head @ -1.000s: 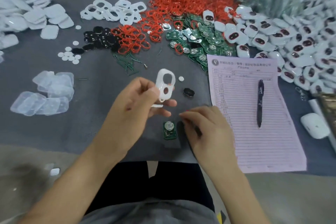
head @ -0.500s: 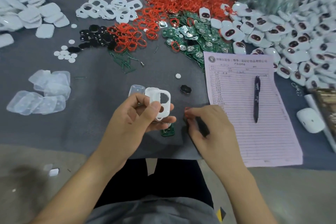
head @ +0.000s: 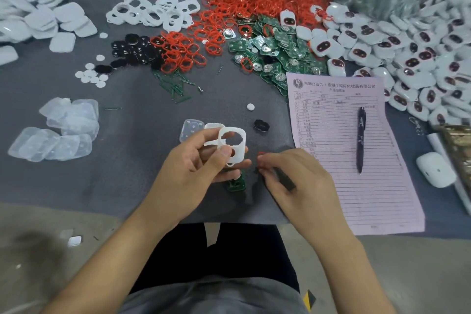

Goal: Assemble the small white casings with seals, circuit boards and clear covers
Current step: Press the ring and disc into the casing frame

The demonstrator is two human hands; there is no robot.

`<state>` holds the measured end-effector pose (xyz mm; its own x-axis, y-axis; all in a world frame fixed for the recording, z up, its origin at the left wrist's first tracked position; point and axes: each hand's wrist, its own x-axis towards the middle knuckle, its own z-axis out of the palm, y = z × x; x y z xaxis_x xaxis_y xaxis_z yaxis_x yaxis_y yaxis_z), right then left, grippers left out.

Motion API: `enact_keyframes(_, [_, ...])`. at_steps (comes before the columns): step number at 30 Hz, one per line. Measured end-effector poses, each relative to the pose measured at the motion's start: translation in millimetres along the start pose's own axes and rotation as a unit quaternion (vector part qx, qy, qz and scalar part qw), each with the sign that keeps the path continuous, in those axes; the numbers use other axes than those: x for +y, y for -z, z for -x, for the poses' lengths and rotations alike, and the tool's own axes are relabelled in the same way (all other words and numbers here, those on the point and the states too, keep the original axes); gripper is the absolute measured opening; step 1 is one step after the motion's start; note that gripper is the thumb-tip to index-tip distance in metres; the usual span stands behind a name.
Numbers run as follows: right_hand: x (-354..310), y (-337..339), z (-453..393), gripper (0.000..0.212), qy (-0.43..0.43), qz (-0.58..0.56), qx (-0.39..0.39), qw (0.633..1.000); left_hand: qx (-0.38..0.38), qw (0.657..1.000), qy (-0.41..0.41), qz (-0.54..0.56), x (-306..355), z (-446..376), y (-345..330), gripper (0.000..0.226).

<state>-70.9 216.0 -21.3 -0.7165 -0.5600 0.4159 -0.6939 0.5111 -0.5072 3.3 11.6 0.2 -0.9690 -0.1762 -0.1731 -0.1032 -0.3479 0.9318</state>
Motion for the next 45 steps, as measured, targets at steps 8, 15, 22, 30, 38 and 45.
enact_keyframes(8, [-12,7,-7,0.022,-0.054,-0.032,0.019,0.998,-0.007,1.000,0.011,0.016,0,1,1,0.030])
enact_keyframes(15, [-21,5,-9,0.022,-0.146,0.036,0.011,0.988,-0.006,1.000,0.018,0.010,0,1,2,0.023])
enact_keyframes(22, [-7,16,-29,0.030,-0.082,0.026,-0.132,0.988,-0.010,1.000,0.024,0.002,-1,0,3,0.026])
enact_keyframes(30, [-3,15,-33,0.015,-0.072,0.010,-0.079,0.994,-0.014,1.000,0.015,0.009,-4,-1,5,0.024])
enact_keyframes(38, [-16,4,-18,0.019,-0.110,0.041,-0.011,0.993,-0.015,1.000,0.016,0.014,-4,-1,4,0.024])
enact_keyframes(45, [-14,27,-21,0.023,-0.107,0.067,-0.099,0.987,-0.015,1.000,0.014,0.020,-5,-2,5,0.024])
